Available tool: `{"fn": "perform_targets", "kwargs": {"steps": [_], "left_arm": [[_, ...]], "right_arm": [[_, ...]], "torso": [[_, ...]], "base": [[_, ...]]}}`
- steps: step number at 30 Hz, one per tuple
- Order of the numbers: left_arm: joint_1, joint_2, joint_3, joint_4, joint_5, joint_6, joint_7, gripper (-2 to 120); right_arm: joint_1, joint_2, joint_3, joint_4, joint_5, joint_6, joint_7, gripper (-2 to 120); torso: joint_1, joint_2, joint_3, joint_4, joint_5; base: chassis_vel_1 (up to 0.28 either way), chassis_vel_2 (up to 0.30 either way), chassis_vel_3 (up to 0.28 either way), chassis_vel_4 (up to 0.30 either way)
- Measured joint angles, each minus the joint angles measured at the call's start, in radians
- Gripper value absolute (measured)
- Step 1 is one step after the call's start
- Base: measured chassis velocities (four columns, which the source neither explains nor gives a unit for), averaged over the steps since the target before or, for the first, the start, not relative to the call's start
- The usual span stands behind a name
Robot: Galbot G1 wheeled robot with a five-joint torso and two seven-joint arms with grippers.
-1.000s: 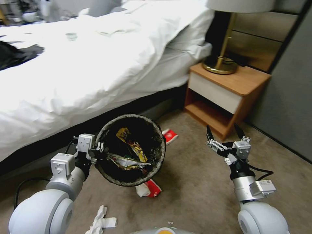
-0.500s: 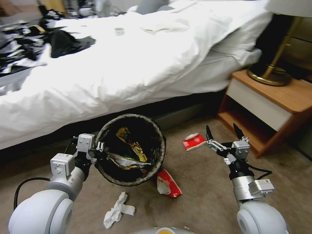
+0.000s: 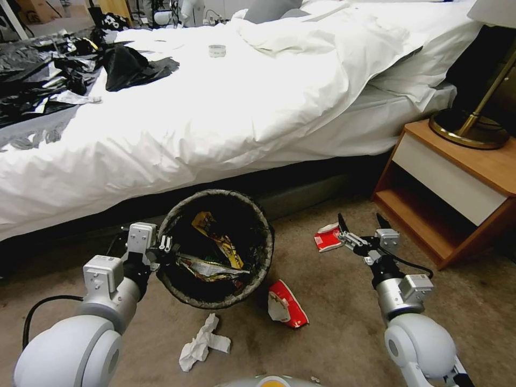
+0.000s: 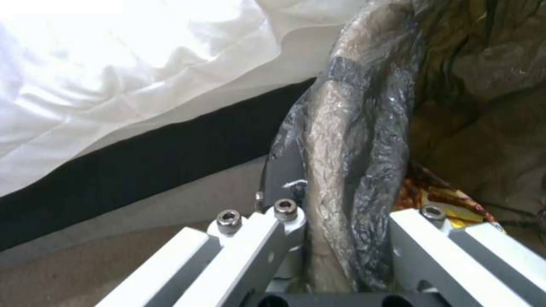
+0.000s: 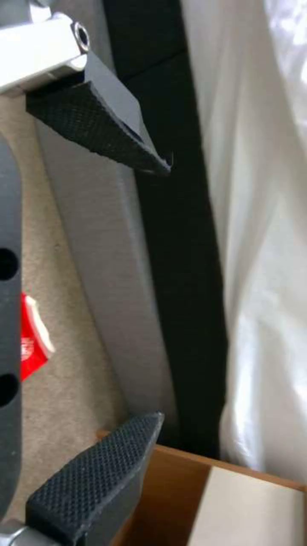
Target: Pick up the trash bin, then pick up the garbage from the floor and place it into the trash bin.
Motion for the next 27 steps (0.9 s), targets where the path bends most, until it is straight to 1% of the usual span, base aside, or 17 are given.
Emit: {"fn": "perform_targets", "kwargs": {"steps": [6,23,27], "left_arm": [[0.003,-0.002,0.001,0.000,0.000,0.000,0.000,1],[-0.001,0.001,0.007,0.001,-0.004,0.002,0.002,1],[-0.001,0.000,0.008,0.001,-0.005,0.003,0.003,1]], "right_arm": [[-0.001,-0.004,0.016,-0.016,0.006,-0.013,-0.028,100],[0.036,-0.002,0.031,-0.068,0.017,-0.034,-0.034,100],[0.071,-0.007,0.029,-0.099,0.034,-0.052,-0.036,100]], "torso": [[0.000,0.000,0.000,0.0000,-0.0001],[0.000,0.000,0.000,0.0000,-0.0001],[0.000,0.000,0.000,0.0001,-0.0001]], "base": [[0.000,0.000,0.000,0.000],[0.000,0.000,0.000,0.000],[0.000,0.000,0.000,0.000]]}}
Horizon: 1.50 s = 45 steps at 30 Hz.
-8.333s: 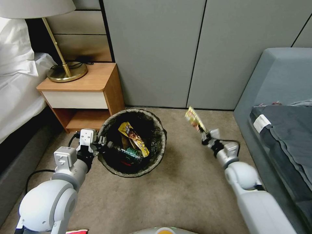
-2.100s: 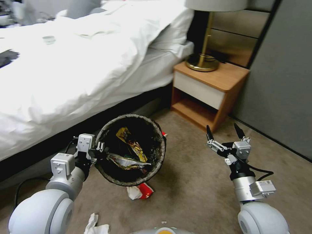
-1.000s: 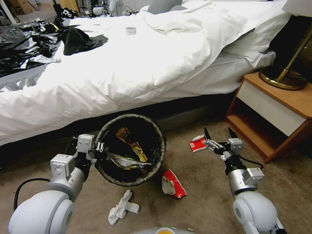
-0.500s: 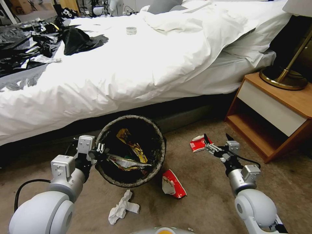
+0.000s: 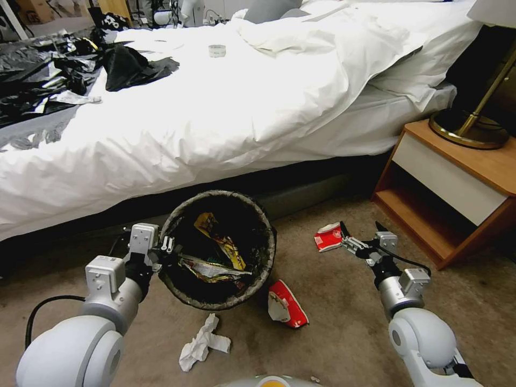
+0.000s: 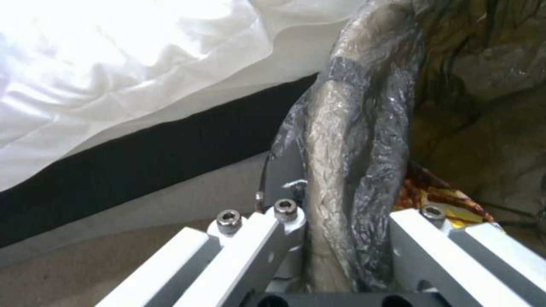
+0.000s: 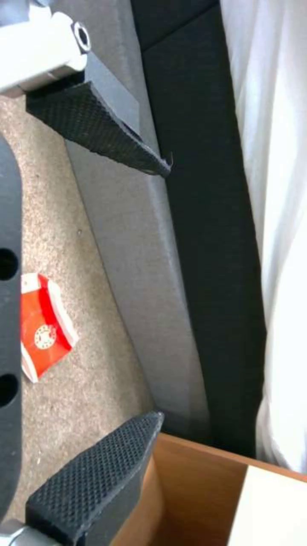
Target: Pick up the trash bin, then pick up the garbage from the floor and place it into the trash bin.
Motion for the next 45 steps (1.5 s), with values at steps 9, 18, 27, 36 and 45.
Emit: {"fn": "perform_targets", "kwargs": {"steps": [9,18,27,36,45], "left_arm": [[-0.001,-0.001,0.000,0.000,-0.011,0.003,0.000,1],[-0.010,0.003,0.002,0.000,-0.020,0.004,-0.001,1],[-0.015,0.007,0.000,0.000,-0.027,0.005,-0.001,1],[-0.015,0.005,-0.002,0.000,-0.031,0.005,0.000,1],[-0.013,0.007,-0.005,0.000,-0.032,0.005,0.000,1]], "right_arm": [[0.105,-0.019,-0.044,-0.104,0.088,-0.054,0.006,100],[0.275,-0.022,-0.106,-0.278,0.185,-0.141,0.041,100],[0.361,-0.003,-0.147,-0.365,0.281,-0.216,0.119,100],[0.473,0.036,-0.186,-0.531,0.360,-0.245,0.177,100],[0.572,0.072,-0.200,-0.696,0.370,-0.229,0.184,100]], "torso": [[0.000,0.000,0.000,0.0000,0.0000],[0.000,0.000,0.000,0.0000,-0.0001],[0.000,0.000,0.000,0.0001,0.0000],[0.000,0.000,0.000,0.0000,0.0000],[0.000,0.000,0.000,0.0000,-0.0002]], "base": [[0.000,0.000,0.000,0.000],[0.000,0.000,0.000,0.000],[0.000,0.000,0.000,0.000],[0.000,0.000,0.000,0.000],[0.000,0.000,0.000,0.000]]}}
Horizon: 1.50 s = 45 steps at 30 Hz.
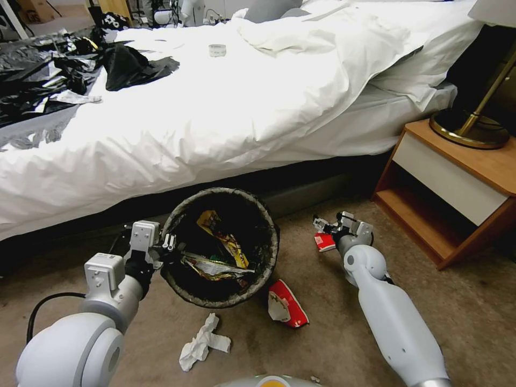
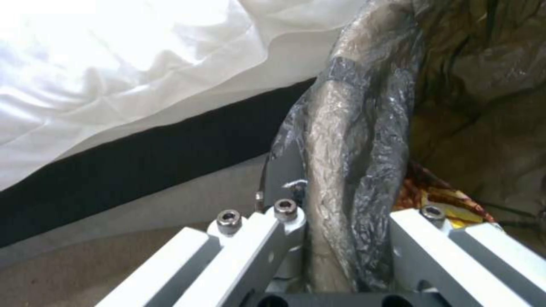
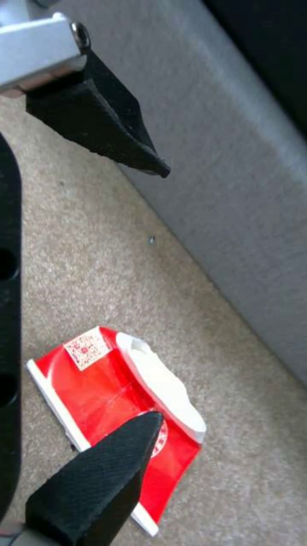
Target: Pick up the trash bin, then pick up the garbage from the floor and place it into the trash bin.
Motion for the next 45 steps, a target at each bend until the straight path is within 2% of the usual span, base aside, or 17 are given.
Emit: {"fn": "perform_targets", "kwargs": {"steps": [18,32,45], "left_arm": [[0.006,0.010,-0.009,0.000,0.006,-0.002,0.000,1],[0.010,0.011,-0.003,0.000,0.015,-0.007,-0.001,1],[-0.001,0.009,0.001,0.000,0.016,-0.008,-0.001,1]], "right_arm": [[0.170,0.079,-0.010,-0.304,-0.039,0.064,0.075,100],[0.227,0.107,-0.004,-0.446,-0.102,0.117,0.074,100],[0.317,0.126,0.009,-0.654,-0.106,0.160,0.033,100]], "torso": [[0.000,0.000,0.000,0.0000,0.0002],[0.000,0.000,0.000,0.0000,0.0002],[0.000,0.000,0.000,0.0000,0.0002]], "base": [[0.000,0.000,0.000,0.000],[0.000,0.000,0.000,0.000],[0.000,0.000,0.000,0.000]]}}
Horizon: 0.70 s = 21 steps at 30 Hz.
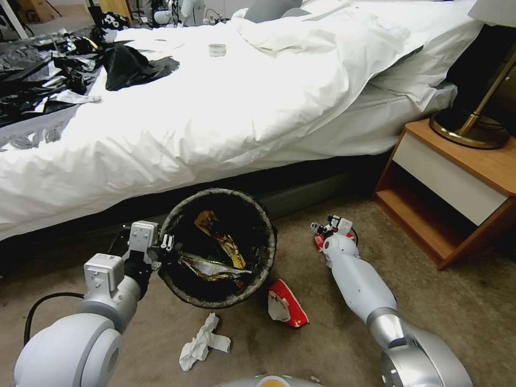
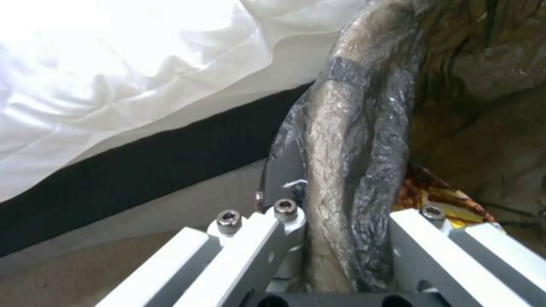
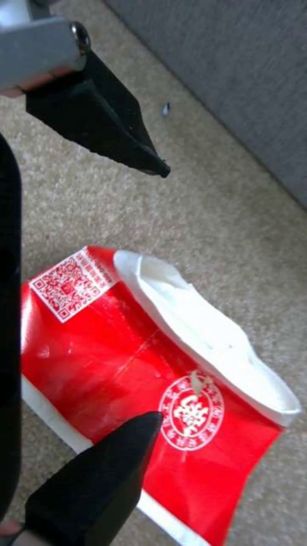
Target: Pick up the trash bin, then pick up the garbage from the floor and place it into the trash bin.
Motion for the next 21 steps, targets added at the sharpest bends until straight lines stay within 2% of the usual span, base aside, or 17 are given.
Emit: {"fn": "perform_targets", "kwargs": {"steps": [18,21], "left_arm": [[-0.013,-0.001,0.000,0.000,-0.001,-0.001,0.004,1],[-0.016,0.000,0.001,0.000,-0.002,-0.001,0.005,1]], "right_arm": [[0.077,0.011,0.001,-0.151,0.014,0.003,-0.077,100],[0.086,0.008,0.001,-0.174,0.025,0.003,-0.086,97]], "torso": [[0.000,0.000,0.000,0.0000,0.0000],[0.000,0.000,0.000,0.0000,0.0001]], "base": [[0.000,0.000,0.000,0.000],[0.000,0.000,0.000,0.000]]}}
